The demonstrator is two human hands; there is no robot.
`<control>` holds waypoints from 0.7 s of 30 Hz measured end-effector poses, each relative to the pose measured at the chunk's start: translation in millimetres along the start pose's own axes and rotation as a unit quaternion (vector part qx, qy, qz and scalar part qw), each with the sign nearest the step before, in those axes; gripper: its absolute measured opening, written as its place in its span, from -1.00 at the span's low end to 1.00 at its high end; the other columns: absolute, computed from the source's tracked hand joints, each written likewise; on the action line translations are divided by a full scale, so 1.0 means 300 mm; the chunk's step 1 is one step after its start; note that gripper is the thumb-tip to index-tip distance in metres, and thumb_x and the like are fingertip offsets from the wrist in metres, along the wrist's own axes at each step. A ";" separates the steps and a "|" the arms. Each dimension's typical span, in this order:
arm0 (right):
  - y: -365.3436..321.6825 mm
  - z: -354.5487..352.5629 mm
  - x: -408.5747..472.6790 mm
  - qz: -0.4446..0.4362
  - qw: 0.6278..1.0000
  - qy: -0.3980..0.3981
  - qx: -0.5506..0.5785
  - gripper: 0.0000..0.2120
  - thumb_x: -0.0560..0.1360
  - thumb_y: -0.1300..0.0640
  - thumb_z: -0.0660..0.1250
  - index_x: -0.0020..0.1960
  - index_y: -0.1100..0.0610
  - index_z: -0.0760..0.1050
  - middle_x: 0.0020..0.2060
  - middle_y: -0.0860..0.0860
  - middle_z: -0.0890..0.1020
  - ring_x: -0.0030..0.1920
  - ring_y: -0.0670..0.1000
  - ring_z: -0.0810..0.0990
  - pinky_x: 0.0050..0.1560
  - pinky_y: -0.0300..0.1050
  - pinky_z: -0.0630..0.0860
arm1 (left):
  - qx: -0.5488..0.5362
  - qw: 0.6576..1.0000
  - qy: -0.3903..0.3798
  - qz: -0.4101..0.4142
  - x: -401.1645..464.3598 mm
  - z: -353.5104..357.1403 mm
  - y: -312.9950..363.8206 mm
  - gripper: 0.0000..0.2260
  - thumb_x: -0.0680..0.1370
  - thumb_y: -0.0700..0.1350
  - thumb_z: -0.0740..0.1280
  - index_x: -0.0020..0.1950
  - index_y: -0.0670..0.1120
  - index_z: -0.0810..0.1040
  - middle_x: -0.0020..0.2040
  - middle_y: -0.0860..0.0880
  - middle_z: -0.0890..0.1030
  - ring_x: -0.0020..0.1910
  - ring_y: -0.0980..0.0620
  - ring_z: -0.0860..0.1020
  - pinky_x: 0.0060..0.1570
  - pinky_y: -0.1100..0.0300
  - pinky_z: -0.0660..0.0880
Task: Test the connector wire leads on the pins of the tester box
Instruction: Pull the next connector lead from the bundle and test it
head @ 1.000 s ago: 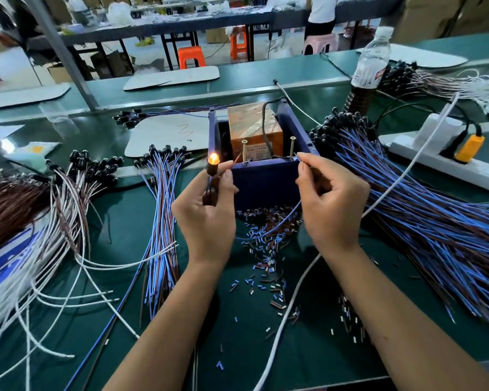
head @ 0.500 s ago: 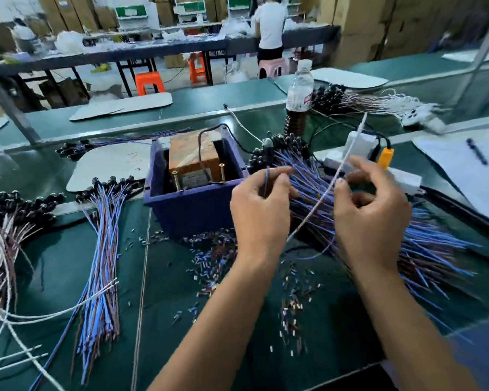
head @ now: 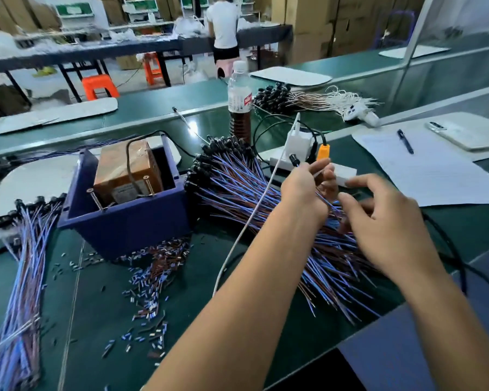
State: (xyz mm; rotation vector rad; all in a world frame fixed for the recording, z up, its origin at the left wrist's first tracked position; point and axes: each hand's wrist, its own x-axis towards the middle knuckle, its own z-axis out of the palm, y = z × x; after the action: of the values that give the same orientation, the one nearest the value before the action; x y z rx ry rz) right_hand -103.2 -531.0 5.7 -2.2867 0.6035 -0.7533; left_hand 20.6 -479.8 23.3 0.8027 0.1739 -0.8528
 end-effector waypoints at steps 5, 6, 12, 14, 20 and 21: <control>0.034 -0.085 0.028 -0.035 0.996 -0.055 -0.060 -0.76 0.59 -0.07 0.39 -0.23 -0.05 0.62 -0.49 -0.13 0.59 -0.42 -0.09 0.55 -0.35 -0.16 0.40 | 0.113 0.993 -0.028 -0.027 0.003 -0.015 0.025 -0.77 0.66 -0.31 0.10 -0.17 -0.22 0.43 -0.35 -0.10 0.43 -0.62 0.12 0.42 -0.62 0.44 0.31; 0.038 -0.093 0.031 -0.044 0.994 -0.072 -0.066 -0.74 0.58 -0.10 0.38 -0.26 -0.06 0.61 -0.46 -0.16 0.59 -0.39 -0.11 0.55 -0.36 -0.15 0.36 | 0.120 0.992 -0.017 -0.020 0.005 -0.014 0.035 -0.76 0.66 -0.33 0.10 -0.17 -0.24 0.44 -0.33 -0.11 0.43 -0.58 0.08 0.43 -0.62 0.42 0.37; 0.044 -0.042 0.057 -0.095 0.989 -0.092 -0.061 -0.91 0.59 0.05 0.45 -0.05 -0.05 0.73 -0.42 -0.30 0.57 -0.24 -0.34 0.58 -0.24 -0.46 0.36 | 0.422 0.865 0.182 0.200 0.057 -0.115 0.169 -0.59 0.74 -0.06 0.13 -0.09 -0.30 0.60 -0.32 -0.16 0.62 -0.51 -0.05 0.59 -0.38 0.10 0.63; 0.025 0.003 0.064 -0.109 0.990 -0.074 -0.042 -0.94 0.58 0.09 0.47 -0.02 -0.01 0.72 -0.36 -0.27 0.61 -0.25 -0.29 0.61 -0.15 -0.44 0.46 | 0.595 0.705 0.240 0.303 0.049 -0.162 0.221 -0.56 0.72 0.06 0.15 -0.18 -0.18 0.59 -0.32 -0.08 0.63 -0.40 -0.08 0.59 -0.33 0.11 0.53; -0.023 0.154 0.078 -0.122 0.986 -0.035 -0.111 -0.90 0.53 0.01 0.51 -0.08 0.02 0.73 -0.16 -0.03 0.69 -0.10 0.03 0.63 -0.04 -0.07 0.56 | 0.767 0.448 0.331 0.319 0.012 -0.284 0.315 -0.64 0.71 0.07 0.17 0.06 -0.18 0.58 -0.01 -0.17 0.65 -0.04 -0.20 0.63 -0.09 0.03 0.54; -0.024 0.173 0.079 -0.118 0.985 -0.043 -0.117 -0.90 0.53 0.01 0.52 -0.07 0.04 0.74 -0.14 0.00 0.67 -0.08 0.05 0.60 -0.03 -0.07 0.53 | 0.782 0.424 0.330 0.315 0.009 -0.299 0.311 -0.64 0.71 0.06 0.17 0.14 -0.21 0.57 0.05 -0.20 0.65 0.03 -0.23 0.63 -0.02 0.00 0.57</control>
State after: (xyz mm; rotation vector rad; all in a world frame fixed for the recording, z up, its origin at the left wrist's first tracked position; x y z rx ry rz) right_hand -50.7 -517.6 -13.2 -2.6275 0.4018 -0.7211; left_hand 105.6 -382.8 11.9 2.7725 -0.3560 0.4338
